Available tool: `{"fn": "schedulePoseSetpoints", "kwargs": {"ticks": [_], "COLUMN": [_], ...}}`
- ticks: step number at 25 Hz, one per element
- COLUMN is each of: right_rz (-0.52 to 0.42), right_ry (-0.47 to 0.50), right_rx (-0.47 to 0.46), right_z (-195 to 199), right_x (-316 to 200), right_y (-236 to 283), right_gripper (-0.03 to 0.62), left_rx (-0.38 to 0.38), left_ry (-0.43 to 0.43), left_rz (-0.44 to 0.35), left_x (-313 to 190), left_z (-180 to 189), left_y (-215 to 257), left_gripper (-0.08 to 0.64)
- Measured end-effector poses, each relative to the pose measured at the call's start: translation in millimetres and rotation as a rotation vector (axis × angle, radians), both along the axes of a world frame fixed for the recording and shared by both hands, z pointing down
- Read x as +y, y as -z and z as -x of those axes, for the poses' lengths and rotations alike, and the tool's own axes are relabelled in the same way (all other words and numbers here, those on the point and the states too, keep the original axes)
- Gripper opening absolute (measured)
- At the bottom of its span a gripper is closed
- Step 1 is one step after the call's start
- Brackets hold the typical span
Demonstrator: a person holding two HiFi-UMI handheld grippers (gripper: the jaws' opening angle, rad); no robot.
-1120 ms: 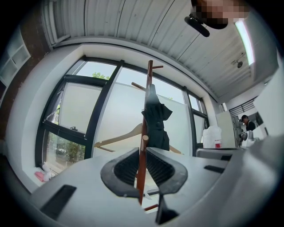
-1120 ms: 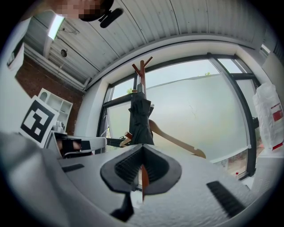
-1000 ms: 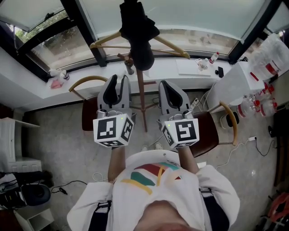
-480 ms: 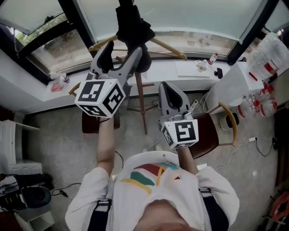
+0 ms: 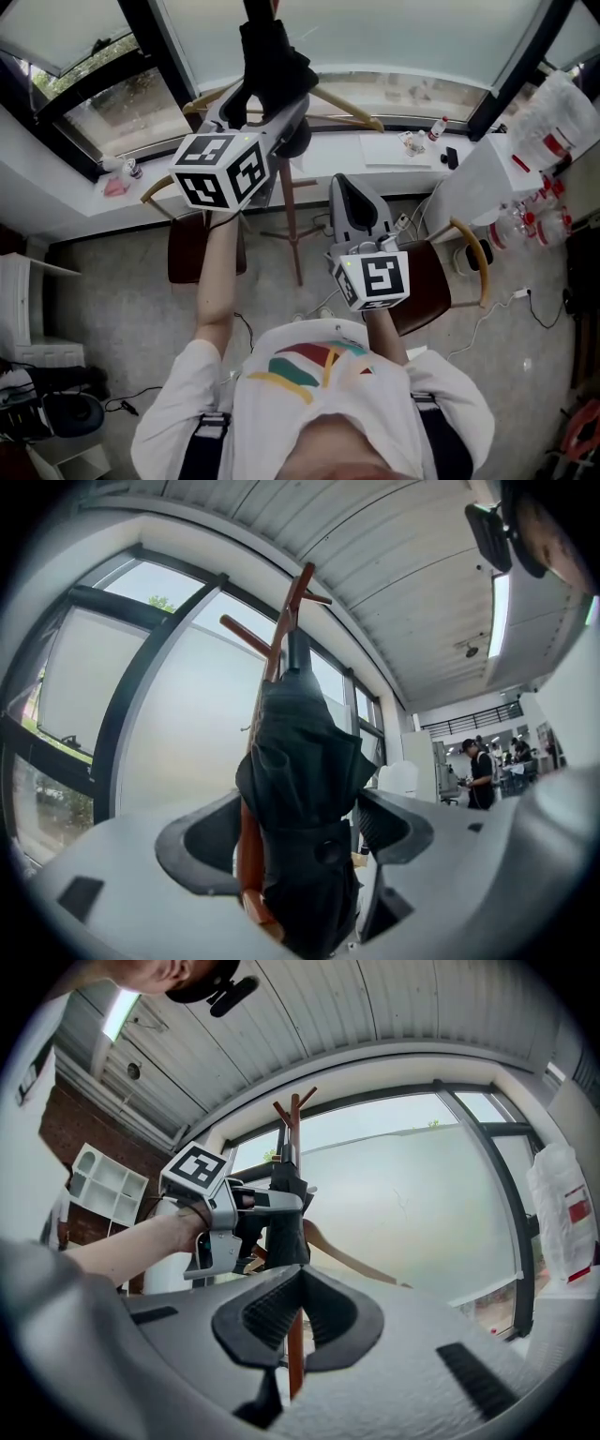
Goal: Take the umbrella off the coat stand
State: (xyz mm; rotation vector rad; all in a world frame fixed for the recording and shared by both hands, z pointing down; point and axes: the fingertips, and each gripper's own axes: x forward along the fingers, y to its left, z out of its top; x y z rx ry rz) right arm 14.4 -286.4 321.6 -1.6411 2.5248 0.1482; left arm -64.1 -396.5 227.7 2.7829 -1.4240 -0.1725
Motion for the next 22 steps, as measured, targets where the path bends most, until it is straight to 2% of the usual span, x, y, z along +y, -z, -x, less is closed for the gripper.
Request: {"fn": "schedulePoseSetpoints", "kwargs": {"ticks": [7,13,17,22], "right_rz": [0.014,0.022,0.021,0.023], "right_ry": [-0.002,-0.009,-0.015,-0.012], "right_rx": [-0.002,-0.002,-0.007,-0.018], "right_z": [-0.6,-6.5,-11.3,-11.6], "right_x": [1.1,2.0,2.3,2.1], "right_y": [-6.0,-11.6,-12.0,-11.8], "right_gripper": [-0.002,-0.001,-0.002,-0.002], "left_rx": [-0.046,-0.075,-0.086,-0.097], "left_ry": [-0.024,0.001,0.020,0.042], "left_rz": [0.075,0.073,0.088,0.090], "left_x": [-7.0,-10.5,-12.7,-13.0], "left_z": [-10.0,-11.6,-9.9,-6.8], "left_y": [-20.4,-24.4,-25.7,-25.3], "left_gripper": [0.356,0.351,0.292,0.263]}}
